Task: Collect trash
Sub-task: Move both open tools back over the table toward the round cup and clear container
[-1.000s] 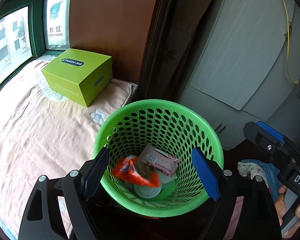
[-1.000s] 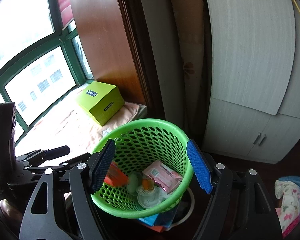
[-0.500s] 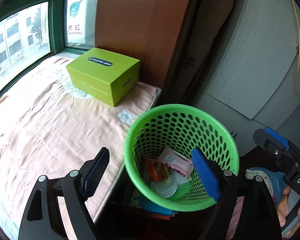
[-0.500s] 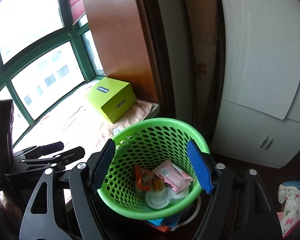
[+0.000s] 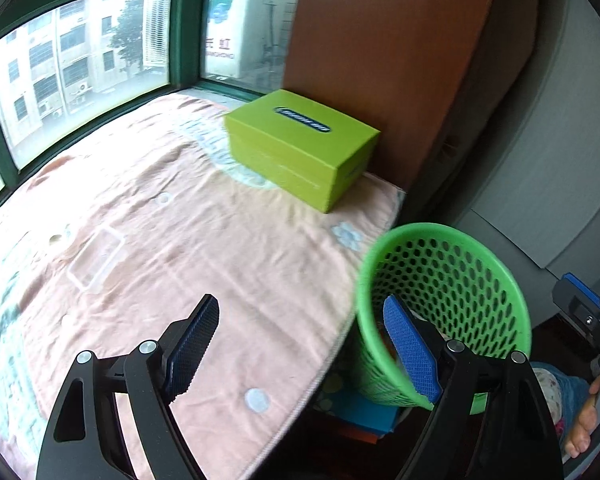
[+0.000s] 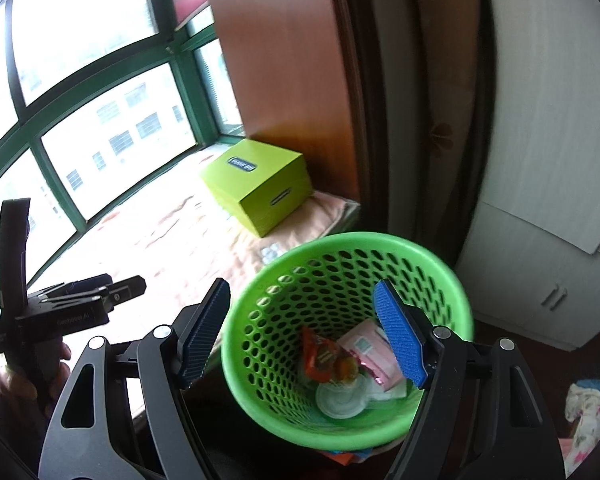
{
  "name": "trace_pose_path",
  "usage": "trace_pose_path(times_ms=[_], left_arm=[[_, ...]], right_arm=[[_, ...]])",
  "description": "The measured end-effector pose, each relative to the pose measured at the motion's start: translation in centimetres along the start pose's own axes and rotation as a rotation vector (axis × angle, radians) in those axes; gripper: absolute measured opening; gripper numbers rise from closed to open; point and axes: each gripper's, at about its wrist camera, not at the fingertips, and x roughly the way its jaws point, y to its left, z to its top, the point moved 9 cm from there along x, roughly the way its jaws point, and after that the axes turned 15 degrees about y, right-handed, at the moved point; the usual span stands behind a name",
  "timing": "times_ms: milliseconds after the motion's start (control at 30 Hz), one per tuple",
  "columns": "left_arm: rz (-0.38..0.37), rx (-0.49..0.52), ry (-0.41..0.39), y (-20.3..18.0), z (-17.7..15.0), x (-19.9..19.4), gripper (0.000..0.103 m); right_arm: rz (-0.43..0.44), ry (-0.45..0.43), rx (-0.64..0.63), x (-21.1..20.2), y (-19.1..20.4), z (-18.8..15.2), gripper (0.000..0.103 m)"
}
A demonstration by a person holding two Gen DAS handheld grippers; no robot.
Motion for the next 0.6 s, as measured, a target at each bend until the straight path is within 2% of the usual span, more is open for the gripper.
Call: trace_pose_path(times_ms=[467, 600], left_arm=[[0.156, -0.224, -0.012, 15.3, 0.9, -0.7, 0.081], [0.192, -0.292, -0.002, 19.8, 1.5, -0.1, 0.087]], right_arm=[[0.052, 0.039, -0.111, 3.3, 6.5, 1.7, 0.074], [0.074, 0.061, -0.137, 4.7, 8.4, 2.0, 0.074]])
